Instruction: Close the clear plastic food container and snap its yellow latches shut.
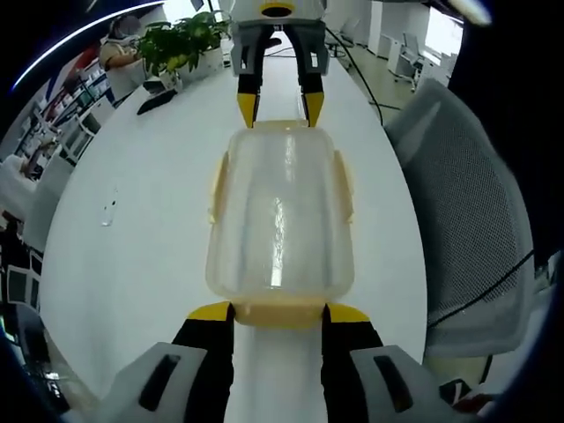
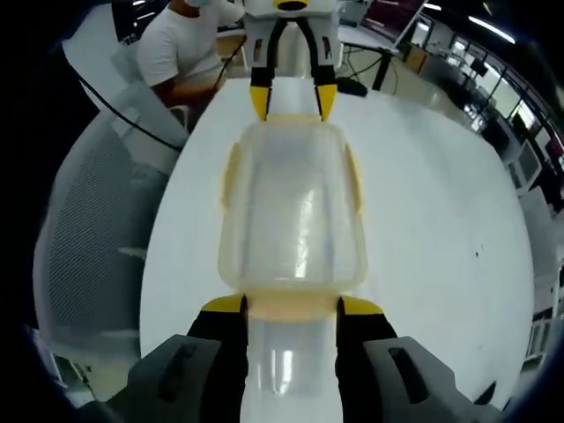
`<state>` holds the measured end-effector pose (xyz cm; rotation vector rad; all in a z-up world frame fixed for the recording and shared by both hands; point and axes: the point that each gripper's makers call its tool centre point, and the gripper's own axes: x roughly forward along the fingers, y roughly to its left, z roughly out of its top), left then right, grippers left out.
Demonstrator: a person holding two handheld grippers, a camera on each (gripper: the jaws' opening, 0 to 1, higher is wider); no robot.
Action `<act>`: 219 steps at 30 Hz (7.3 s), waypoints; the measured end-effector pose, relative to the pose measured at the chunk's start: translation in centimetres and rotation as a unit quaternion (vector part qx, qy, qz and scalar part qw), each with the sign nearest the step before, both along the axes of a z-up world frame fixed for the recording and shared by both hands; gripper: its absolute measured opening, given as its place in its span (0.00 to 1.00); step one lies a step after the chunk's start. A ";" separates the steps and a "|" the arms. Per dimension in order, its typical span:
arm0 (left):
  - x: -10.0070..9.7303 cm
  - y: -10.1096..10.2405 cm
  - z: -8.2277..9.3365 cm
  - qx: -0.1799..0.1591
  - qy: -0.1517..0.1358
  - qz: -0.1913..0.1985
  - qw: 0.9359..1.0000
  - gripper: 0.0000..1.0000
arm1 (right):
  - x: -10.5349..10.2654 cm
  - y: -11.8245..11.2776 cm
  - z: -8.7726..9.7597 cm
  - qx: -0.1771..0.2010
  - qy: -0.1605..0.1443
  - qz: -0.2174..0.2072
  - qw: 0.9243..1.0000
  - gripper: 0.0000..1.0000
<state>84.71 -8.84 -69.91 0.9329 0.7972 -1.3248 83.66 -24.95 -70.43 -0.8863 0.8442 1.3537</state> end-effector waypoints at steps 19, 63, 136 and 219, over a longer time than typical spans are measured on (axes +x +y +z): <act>1.3 -5.0 0.1 -0.010 -0.004 -0.014 1.000 0.32 | 0.6 -5.0 -0.2 -0.016 0.001 -0.017 1.000 0.35; 2.7 -13.9 -2.1 -0.024 -0.007 -0.019 1.000 0.32 | 2.1 -14.0 -2.3 -0.082 0.006 -0.021 0.996 0.36; 3.2 -13.9 -1.2 -0.112 0.030 0.258 0.959 0.36 | 2.2 -14.0 -0.4 0.092 0.047 -0.387 0.916 0.36; 0.1 -12.7 -2.9 -0.143 0.139 0.383 0.902 0.42 | -1.1 -8.0 -2.7 0.130 0.150 -0.475 0.857 0.44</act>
